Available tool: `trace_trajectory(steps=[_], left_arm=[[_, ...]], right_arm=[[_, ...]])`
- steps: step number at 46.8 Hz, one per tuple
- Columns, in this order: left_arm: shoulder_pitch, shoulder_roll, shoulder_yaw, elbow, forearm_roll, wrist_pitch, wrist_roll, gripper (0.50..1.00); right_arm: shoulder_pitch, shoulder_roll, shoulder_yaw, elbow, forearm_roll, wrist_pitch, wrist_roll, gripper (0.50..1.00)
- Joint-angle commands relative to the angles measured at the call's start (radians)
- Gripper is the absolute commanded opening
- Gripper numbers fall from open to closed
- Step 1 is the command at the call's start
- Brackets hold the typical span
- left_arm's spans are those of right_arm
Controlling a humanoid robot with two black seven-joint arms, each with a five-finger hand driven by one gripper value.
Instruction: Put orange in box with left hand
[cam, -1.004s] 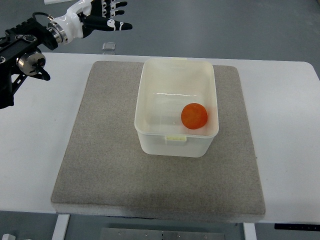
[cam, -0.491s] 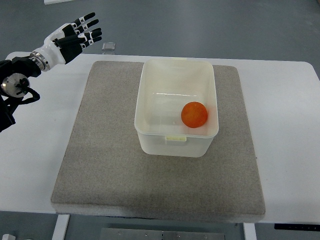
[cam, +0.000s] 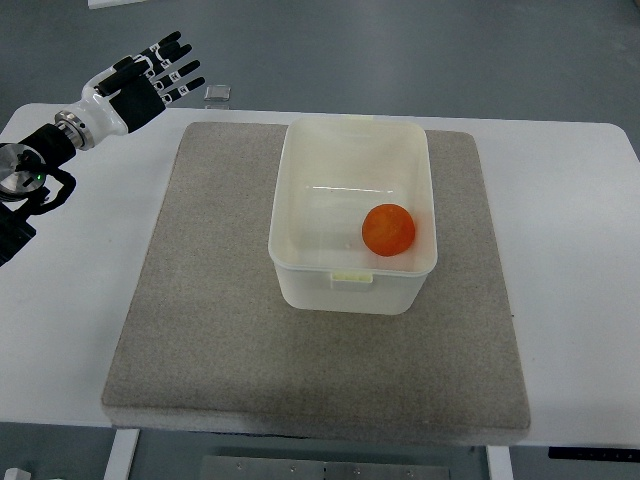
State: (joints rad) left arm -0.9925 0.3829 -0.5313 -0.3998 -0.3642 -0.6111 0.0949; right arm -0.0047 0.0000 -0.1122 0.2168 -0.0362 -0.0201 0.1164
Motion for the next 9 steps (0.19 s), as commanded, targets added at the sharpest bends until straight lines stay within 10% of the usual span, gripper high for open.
trace_trajectory(steps=[1, 9], left_arm=[[0.002, 0.001, -0.003, 0.002, 0.001, 0.0, -0.001, 0.994], [0.002, 0.004, -0.007, 0.001, -0.001, 0.0, -0.001, 0.994]], right_arm=[[0.0, 0.0, -0.001, 0.012, 0.001, 0.0, 0.0, 0.932], [0.0, 0.0, 0.0, 0.015, -0.001, -0.003, 0.008, 0.932]])
